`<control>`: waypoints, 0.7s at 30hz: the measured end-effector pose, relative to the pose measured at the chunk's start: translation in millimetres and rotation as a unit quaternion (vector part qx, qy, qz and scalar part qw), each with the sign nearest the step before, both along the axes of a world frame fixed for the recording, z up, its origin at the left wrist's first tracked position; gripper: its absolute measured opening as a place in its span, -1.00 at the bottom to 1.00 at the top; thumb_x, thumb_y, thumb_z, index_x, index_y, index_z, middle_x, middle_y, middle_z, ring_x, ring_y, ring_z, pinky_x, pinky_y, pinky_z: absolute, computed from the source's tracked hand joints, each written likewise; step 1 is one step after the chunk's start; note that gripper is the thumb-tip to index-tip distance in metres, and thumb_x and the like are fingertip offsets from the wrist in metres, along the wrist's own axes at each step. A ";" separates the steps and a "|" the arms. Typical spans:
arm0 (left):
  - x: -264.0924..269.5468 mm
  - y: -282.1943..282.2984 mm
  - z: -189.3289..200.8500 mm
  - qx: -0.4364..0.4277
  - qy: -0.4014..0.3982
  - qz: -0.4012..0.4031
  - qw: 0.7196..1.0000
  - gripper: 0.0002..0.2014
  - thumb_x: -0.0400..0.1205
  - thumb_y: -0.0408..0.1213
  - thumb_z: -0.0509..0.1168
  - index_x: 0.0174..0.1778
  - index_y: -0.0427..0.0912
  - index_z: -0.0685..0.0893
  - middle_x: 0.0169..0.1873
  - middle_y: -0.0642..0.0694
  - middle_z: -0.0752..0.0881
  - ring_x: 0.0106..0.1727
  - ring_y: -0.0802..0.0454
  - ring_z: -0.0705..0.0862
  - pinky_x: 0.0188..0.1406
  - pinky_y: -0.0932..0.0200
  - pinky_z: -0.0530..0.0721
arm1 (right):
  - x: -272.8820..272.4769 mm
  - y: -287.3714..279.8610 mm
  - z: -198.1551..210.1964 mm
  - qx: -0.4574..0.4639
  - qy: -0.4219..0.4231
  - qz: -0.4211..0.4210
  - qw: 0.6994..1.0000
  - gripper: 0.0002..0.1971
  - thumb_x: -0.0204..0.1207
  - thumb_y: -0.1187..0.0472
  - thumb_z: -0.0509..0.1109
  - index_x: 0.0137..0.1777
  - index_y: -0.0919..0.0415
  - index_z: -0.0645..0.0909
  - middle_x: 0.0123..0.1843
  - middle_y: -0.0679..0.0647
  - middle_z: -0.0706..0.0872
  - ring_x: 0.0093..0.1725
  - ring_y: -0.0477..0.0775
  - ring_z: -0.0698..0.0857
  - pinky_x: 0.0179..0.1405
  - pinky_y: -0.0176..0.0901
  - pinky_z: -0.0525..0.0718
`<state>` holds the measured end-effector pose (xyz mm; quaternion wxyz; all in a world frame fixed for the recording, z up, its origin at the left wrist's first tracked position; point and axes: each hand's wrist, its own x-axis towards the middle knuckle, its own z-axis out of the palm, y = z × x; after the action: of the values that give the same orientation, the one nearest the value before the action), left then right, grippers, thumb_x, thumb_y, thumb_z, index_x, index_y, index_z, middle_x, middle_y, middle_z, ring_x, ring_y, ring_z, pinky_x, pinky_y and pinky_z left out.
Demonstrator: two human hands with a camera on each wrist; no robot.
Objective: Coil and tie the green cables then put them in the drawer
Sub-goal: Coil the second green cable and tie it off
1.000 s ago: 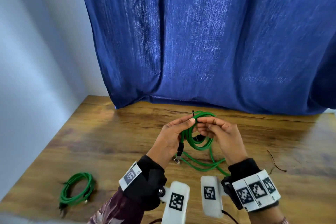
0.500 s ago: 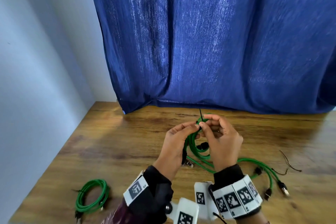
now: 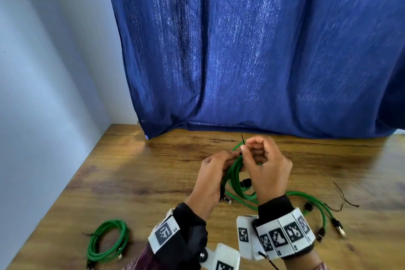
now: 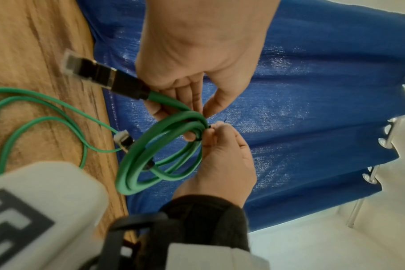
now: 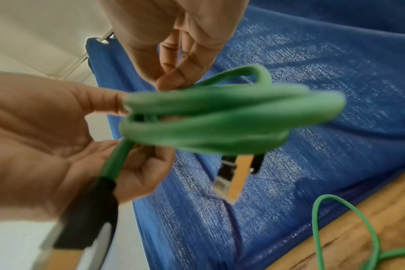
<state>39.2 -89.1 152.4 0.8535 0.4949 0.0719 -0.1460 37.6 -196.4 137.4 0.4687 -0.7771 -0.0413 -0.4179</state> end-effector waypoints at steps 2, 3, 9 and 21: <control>-0.4 -0.8 0.8 0.003 -0.011 -0.003 1.000 -0.82 0.59 -0.50 0.22 -0.07 -0.46 0.74 -0.30 -0.26 0.78 -0.36 0.05 0.76 -0.41 0.31 0.70 | -0.1 -1.6 -1.1 0.002 0.002 0.000 1.000 -0.84 0.37 0.39 0.52 -0.15 0.13 0.69 -0.29 -0.08 0.74 -0.34 -0.15 0.71 -0.32 -0.28 0.71; -0.7 -1.0 1.7 0.006 -0.015 -0.007 1.000 -0.83 0.59 -0.53 0.22 -0.08 -0.45 0.74 -0.31 -0.26 0.78 -0.37 0.05 0.77 -0.40 0.30 0.71 | 0.1 -2.1 -1.5 0.011 0.005 0.001 1.000 -0.82 0.37 0.39 0.52 -0.14 0.10 0.69 -0.28 -0.07 0.75 -0.33 -0.14 0.72 -0.32 -0.25 0.72; 2.3 0.7 4.5 0.035 -0.018 -0.010 0.999 -0.87 0.54 -0.52 0.32 -0.23 -0.37 0.78 -0.37 -0.25 0.79 -0.38 -0.01 0.77 -0.34 0.25 0.74 | -1.6 -3.0 -1.8 0.091 0.033 0.018 0.995 -0.73 0.40 0.38 0.49 -0.13 -0.06 0.66 -0.27 -0.13 0.75 -0.32 -0.11 0.73 -0.30 -0.15 0.75; 6.1 7.2 2.6 0.063 -0.080 -0.036 0.994 -0.84 0.57 -0.54 0.27 -0.04 -0.37 0.74 -0.40 -0.10 0.80 -0.39 0.12 0.76 -0.37 0.33 0.71 | -2.3 4.1 3.7 0.144 0.052 0.044 0.987 -0.78 0.40 0.40 0.49 -0.15 0.03 0.69 -0.27 -0.05 0.77 -0.33 -0.02 0.75 -0.29 -0.23 0.73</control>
<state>45.3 -81.9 155.0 0.8179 0.5600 -0.0060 -0.1320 35.4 -192.4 141.1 0.5949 -0.7200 0.0095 -0.3573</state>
